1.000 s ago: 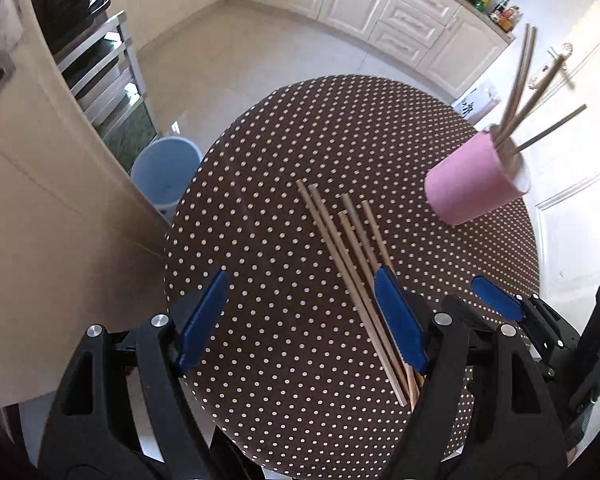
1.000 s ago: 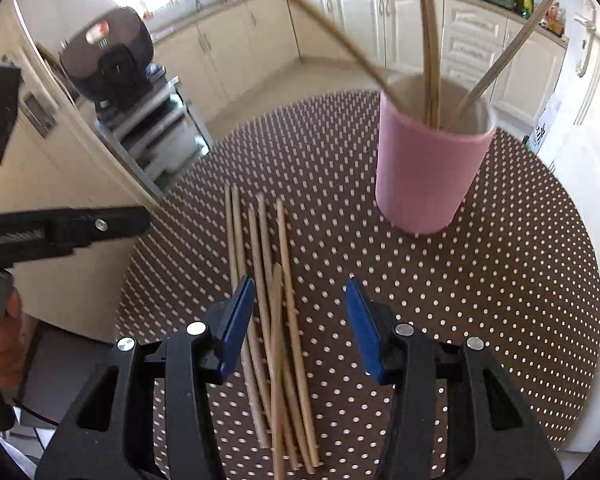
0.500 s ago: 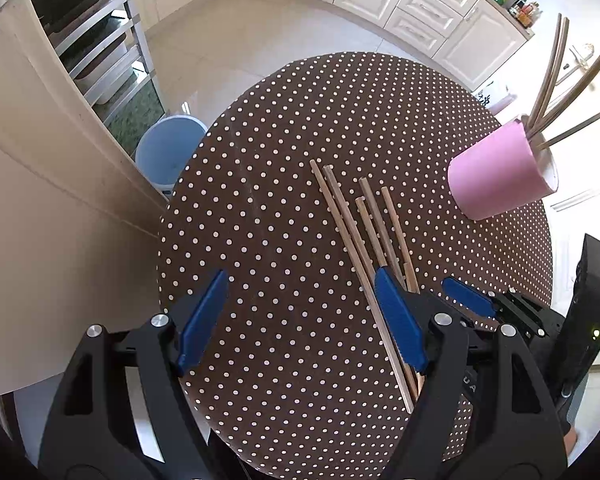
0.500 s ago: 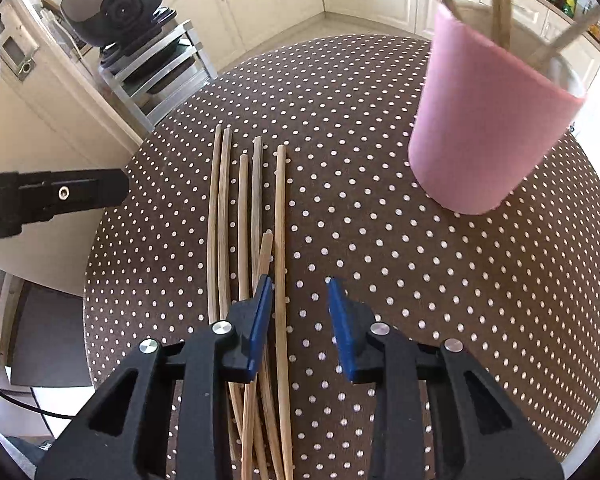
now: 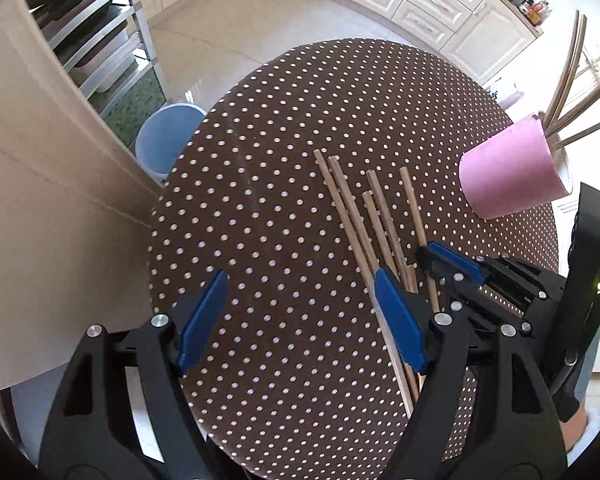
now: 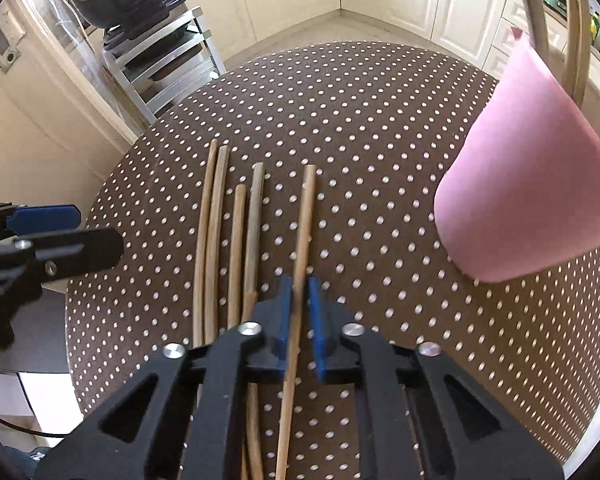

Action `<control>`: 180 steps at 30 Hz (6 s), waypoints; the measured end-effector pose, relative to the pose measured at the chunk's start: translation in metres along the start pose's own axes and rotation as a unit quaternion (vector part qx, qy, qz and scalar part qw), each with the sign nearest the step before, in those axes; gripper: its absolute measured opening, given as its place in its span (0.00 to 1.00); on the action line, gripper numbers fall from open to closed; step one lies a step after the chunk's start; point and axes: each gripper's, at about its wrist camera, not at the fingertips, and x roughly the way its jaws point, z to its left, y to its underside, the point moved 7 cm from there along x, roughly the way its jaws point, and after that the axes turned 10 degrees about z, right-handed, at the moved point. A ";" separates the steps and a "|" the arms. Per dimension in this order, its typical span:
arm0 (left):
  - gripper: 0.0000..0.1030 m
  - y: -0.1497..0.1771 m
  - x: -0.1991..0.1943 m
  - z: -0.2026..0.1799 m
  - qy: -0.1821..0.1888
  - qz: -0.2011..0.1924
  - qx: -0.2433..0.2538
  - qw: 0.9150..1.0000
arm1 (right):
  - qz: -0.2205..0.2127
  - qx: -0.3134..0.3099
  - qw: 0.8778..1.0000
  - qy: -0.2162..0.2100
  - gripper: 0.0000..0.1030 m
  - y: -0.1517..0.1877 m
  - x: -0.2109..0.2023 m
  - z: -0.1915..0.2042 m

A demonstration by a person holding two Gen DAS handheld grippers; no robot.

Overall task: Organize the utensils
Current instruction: 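Close the left tool on a chopstick while the right tool grasps another, then lift the left tool's chopstick over the pink cup while the right tool carries its own, then open the left tool to drop its chopstick into the cup while the right tool opens too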

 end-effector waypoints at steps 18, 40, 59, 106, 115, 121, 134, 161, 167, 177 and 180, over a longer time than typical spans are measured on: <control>0.57 -0.028 0.043 -0.006 -0.034 0.048 -0.032 0.998 | -0.005 0.026 0.998 -0.051 0.04 0.022 -0.009 -0.018; 0.48 -0.044 0.047 -0.024 -0.066 0.056 -0.016 0.996 | -0.005 0.011 0.998 -0.059 0.04 0.011 -0.010 -0.024; 0.14 -0.055 0.048 -0.017 -0.076 0.057 0.007 0.995 | -0.018 -0.020 0.999 -0.021 0.05 -0.034 0.005 -0.007; 0.06 0.003 -0.146 -0.124 0.036 -0.118 0.216 0.969 | -0.294 0.099 0.947 -0.084 0.04 0.031 -0.224 -0.024; 0.06 -0.002 -0.195 -0.151 0.063 -0.170 0.234 0.955 | -0.370 0.128 0.916 -0.085 0.04 0.029 -0.274 -0.050; 0.06 -0.012 -0.224 -0.166 0.090 -0.199 0.232 0.948 | -0.420 0.137 0.892 -0.097 0.04 0.025 -0.304 -0.072; 0.06 -0.044 -0.235 -0.201 0.085 -0.220 0.227 0.945 | -0.476 0.129 0.868 -0.052 0.04 -0.009 -0.305 -0.115; 0.06 -0.093 -0.147 -0.213 0.022 -0.133 0.202 0.970 | -0.446 0.119 0.887 -0.027 0.05 -0.053 -0.220 -0.163; 0.06 -0.094 -0.139 -0.212 0.008 -0.127 0.194 0.973 | -0.427 0.110 0.897 -0.030 0.05 -0.049 -0.208 -0.161; 0.07 -0.094 -0.126 -0.211 -0.010 -0.107 0.186 0.977 | -0.403 0.109 0.908 -0.040 0.05 -0.035 -0.201 -0.159; 0.07 -0.094 -0.125 -0.211 -0.016 -0.104 0.186 0.977 | -0.401 0.107 0.909 -0.044 0.05 -0.035 -0.203 -0.158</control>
